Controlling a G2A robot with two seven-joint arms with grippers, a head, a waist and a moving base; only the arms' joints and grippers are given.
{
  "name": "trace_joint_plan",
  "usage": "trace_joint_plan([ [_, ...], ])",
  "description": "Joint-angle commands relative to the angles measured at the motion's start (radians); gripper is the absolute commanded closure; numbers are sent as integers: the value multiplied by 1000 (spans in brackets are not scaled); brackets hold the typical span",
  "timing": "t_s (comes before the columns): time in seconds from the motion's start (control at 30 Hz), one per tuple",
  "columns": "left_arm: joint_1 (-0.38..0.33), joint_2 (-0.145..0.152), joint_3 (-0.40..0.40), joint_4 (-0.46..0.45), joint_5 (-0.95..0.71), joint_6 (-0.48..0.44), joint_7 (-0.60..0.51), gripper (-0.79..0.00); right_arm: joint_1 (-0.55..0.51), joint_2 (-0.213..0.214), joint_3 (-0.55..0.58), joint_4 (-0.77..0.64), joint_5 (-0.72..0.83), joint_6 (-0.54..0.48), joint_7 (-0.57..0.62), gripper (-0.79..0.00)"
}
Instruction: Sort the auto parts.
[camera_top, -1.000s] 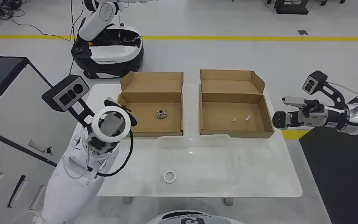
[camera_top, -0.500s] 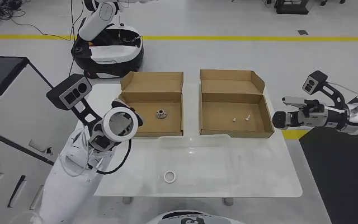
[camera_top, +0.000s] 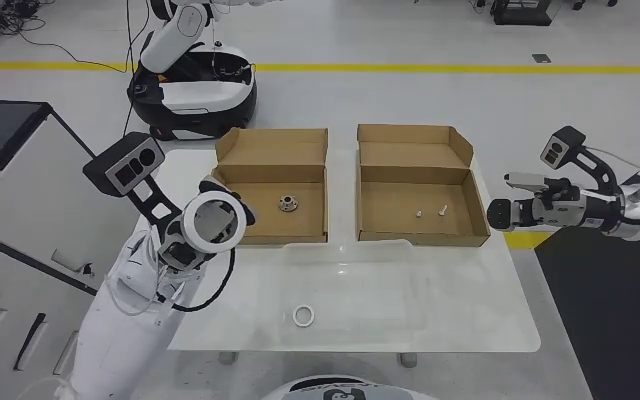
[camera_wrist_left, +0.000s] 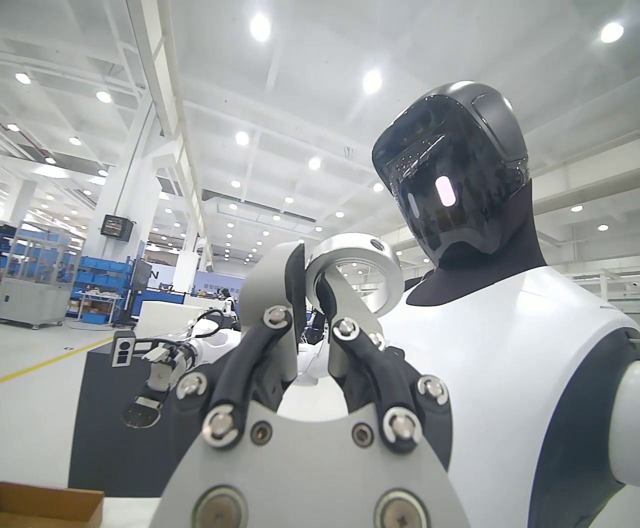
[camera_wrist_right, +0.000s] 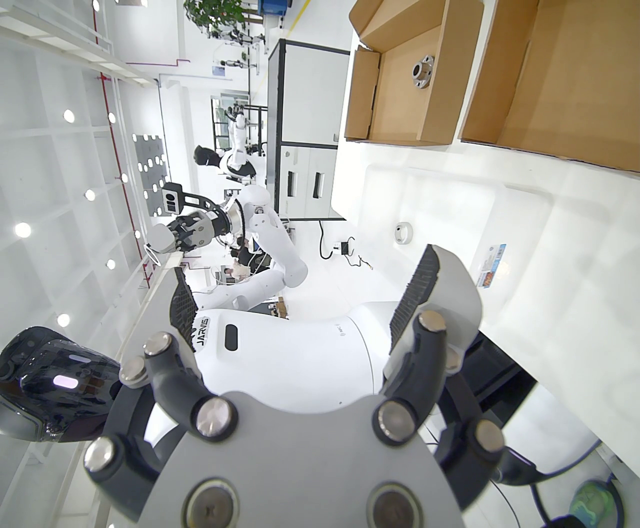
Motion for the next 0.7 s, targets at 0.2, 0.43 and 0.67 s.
trace_joint_plan([
  [0.2, -42, -14, 49, -4, 47, 70, 24, 0, 0, 0, 0, 0, 0, 0, 0, -785],
  [0.43, -79, -21, 34, 35, 224, 226, 38, 0, 0, 0, 0, 0, 0, 0, 0, -785],
  [0.67, -107, -10, -31, 39, 447, 434, -74, 0, 0, 0, 0, 0, 0, 0, 0, -785],
])
